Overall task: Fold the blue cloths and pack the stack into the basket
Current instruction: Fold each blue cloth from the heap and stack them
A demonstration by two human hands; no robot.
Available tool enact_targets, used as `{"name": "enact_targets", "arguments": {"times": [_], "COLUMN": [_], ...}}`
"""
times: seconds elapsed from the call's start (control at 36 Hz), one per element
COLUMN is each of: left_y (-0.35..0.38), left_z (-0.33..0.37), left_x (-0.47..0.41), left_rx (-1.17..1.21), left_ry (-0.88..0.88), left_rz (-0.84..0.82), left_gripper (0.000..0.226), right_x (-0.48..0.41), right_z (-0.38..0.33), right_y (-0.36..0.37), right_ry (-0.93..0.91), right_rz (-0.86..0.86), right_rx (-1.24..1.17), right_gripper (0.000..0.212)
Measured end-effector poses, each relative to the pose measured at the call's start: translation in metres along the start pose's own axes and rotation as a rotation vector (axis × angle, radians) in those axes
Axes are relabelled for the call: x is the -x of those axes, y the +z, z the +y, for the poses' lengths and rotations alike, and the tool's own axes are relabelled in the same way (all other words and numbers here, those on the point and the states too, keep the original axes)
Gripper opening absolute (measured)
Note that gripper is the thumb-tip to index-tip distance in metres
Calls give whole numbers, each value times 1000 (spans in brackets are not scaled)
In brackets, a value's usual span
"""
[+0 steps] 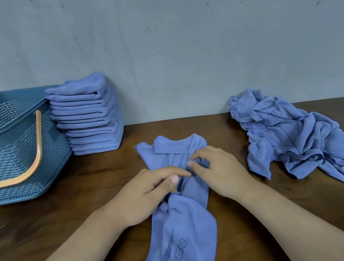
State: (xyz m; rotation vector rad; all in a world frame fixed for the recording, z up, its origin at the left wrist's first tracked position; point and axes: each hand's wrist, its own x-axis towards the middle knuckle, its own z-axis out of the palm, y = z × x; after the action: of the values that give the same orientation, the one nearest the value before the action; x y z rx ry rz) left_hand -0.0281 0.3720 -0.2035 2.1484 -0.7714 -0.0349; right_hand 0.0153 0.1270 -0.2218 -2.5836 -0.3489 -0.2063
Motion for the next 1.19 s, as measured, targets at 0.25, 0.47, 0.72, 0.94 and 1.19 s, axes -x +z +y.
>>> {"name": "enact_targets", "arguments": {"times": [0.25,0.47,0.72,0.94,1.19], "left_y": [-14,-16,-29,-31,-31], "left_z": [-22,-52,-35,-64,-68], "left_x": [-5,-11,-9,-16,-10], "left_rx": [-15,-455,195,274,33], "left_ry": [-126,-423,-344,-537,-501], "left_rz": [649,247,517,823,767], "left_gripper": [21,49,12,52,74], "right_x": [2,-1,-11,-15,-10], "right_z": [-7,5,7,21,24], "right_y": [-12,-6,-18,-19,-20], "right_ry": [103,127,283,378,216], "right_rz": [286,2,176,147,66], "right_rx": [-131,-2,-763,-701,-161], "right_gripper": [45,33,14,54,31]}}
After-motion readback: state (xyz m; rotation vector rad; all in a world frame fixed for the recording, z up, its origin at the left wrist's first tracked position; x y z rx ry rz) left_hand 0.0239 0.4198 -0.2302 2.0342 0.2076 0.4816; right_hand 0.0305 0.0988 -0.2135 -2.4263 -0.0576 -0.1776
